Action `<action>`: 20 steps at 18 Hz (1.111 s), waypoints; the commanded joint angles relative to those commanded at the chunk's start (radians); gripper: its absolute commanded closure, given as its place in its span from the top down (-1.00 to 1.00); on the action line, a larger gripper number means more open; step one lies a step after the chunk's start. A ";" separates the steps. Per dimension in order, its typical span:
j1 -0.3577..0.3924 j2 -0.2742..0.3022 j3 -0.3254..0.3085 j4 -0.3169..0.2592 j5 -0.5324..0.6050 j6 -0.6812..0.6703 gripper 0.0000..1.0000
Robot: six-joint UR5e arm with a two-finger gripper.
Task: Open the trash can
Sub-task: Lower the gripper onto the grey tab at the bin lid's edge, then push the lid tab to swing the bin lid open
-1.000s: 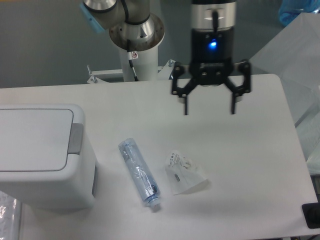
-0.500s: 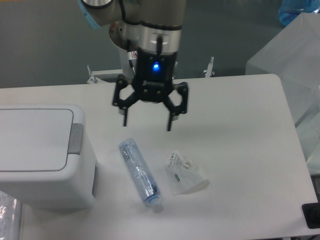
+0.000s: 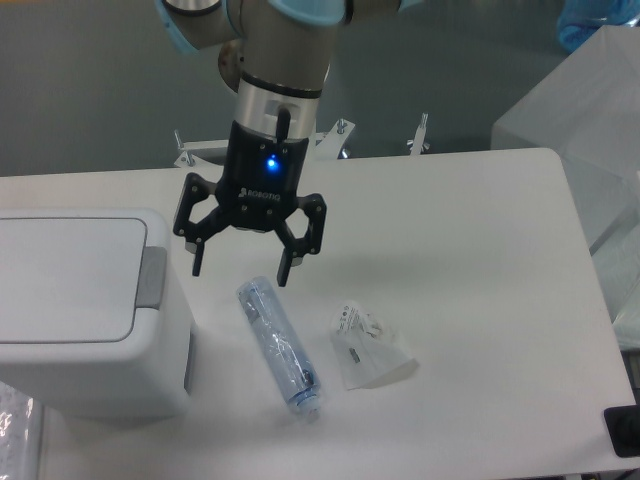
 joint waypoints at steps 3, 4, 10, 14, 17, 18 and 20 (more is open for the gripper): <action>-0.014 -0.008 -0.006 0.003 0.000 -0.017 1.00; -0.020 -0.009 -0.006 0.003 0.000 -0.020 1.00; -0.026 -0.014 -0.006 0.003 0.002 -0.020 1.00; -0.034 -0.020 -0.012 0.005 0.002 -0.015 1.00; -0.037 -0.022 -0.012 0.005 0.002 -0.015 1.00; -0.037 -0.023 -0.012 0.005 0.002 -0.014 1.00; -0.038 -0.023 -0.012 0.005 0.002 -0.014 1.00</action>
